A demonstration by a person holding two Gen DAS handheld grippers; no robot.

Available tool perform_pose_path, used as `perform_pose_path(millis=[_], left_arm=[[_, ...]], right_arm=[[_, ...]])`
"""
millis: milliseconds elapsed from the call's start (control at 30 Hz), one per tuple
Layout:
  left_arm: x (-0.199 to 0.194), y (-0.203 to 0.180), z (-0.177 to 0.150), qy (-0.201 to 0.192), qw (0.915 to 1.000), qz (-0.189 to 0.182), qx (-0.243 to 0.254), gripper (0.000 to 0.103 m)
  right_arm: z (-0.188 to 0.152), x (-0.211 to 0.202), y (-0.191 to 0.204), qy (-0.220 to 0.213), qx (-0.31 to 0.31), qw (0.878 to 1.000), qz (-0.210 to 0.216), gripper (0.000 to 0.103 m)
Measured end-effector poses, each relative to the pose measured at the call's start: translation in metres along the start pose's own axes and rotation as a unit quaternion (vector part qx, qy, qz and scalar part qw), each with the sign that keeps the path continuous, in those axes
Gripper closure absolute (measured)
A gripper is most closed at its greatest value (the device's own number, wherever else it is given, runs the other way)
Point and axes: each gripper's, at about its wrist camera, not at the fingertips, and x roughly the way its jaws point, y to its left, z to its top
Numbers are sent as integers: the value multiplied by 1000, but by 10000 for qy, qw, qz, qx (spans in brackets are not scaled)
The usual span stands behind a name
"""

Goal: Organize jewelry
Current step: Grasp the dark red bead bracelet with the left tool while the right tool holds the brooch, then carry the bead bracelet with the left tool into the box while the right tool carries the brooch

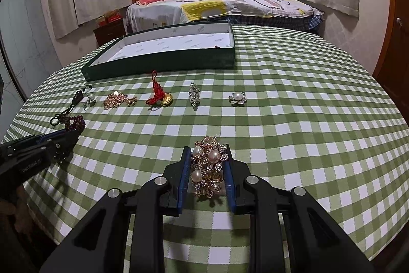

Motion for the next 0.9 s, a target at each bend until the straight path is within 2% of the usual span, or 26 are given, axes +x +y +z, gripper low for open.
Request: perform_pose_path(millis=[433,700,900], left_arm=[[-4,-1,0,-52,9999,4,126,92],[-24,-5,10,-329,9993,-81,174,92],[-36,-4,28,-493,9985,-238,31,92]], right_arm=[[3,-1,8,-49,-92,9999,31,78],[11,-8,12,-171,-47,9998,129,78],[28,-20,16,-390,-20,9989,245,78]])
